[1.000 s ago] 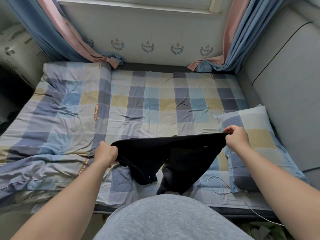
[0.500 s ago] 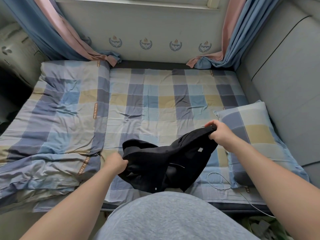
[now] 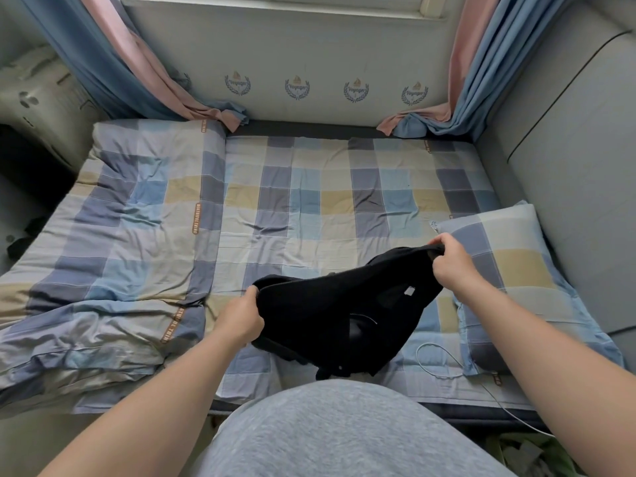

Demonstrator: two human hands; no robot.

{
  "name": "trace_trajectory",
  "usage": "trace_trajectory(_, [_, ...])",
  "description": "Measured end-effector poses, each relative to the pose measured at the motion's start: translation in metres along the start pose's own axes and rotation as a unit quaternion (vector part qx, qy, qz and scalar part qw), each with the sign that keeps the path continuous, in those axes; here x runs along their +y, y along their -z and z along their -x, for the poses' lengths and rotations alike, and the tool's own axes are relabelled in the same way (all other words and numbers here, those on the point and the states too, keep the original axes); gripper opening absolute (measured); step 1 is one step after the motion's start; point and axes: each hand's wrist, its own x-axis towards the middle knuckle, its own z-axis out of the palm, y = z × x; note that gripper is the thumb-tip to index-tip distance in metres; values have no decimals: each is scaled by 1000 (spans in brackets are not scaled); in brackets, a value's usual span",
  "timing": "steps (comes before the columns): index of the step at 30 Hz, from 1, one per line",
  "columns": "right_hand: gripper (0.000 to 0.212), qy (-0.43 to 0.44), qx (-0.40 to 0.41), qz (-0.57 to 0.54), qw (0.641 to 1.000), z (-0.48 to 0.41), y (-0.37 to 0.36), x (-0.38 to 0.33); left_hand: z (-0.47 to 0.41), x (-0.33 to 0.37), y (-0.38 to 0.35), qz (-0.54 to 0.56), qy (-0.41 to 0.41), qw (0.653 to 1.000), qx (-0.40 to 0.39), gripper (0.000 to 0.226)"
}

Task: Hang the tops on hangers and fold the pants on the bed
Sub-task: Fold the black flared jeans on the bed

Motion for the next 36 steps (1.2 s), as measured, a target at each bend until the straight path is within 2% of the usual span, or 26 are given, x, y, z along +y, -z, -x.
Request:
trace_trajectory(2, [6, 9, -15, -60, 998, 1, -1, -3, 1, 6, 1, 43, 25, 998, -36, 37])
trace_trajectory(3, [7, 10, -30, -86, 996, 2, 0, -6, 1, 9, 2, 77, 44, 995, -54, 37])
trace_trajectory(6, [31, -3, -95, -103, 990, 4, 5, -8, -2, 11, 2, 159, 91, 980, -74, 25])
trace_trajectory(9, [43, -16, -165, -51, 985, 6, 12, -3, -6, 5, 1, 232, 130, 964, -25, 24])
trace_trajectory(11, [37, -16, -174, 19, 984, 7, 17, 3, -10, -6, 2, 301, 171, 938, 19, 29])
trace_trajectory(13, [30, -17, -141, 122, 982, 8, 16, 9, -16, -16, 6, 370, 207, 903, 59, 29])
trace_trajectory(17, [22, 9, -3, 252, 968, 11, 5, 23, -23, -23, 15, 353, 220, 893, 174, 10])
trace_trajectory(20, [22, 3, 76, 239, 968, 13, 4, 41, -30, -33, 17, 402, 244, 857, 212, 15])
trace_trajectory(22, [25, -1, 94, 194, 977, 12, 6, 51, -34, -43, 17, 447, 269, 824, 221, 20])
trace_trajectory(24, [26, 0, 90, 158, 983, 12, 7, 55, -36, -48, 18, 456, 277, 815, 227, 21])
trace_trajectory(26, [26, 7, 47, 129, 991, 13, 8, 52, -37, -52, 19, 457, 278, 813, 230, 22])
trace_trajectory(29, [30, 8, -93, 18, 995, 20, 12, 45, -38, -58, 21, 491, 284, 792, 225, 28])
trace_trajectory(32, [32, 8, -200, -27, 979, 28, 15, 44, -40, -63, 22, 537, 295, 755, 234, 33])
trace_trajectory(36, [24, -44, -272, -62, 959, 32, 15, 46, -36, -64, 22, 551, 305, 730, 266, 32])
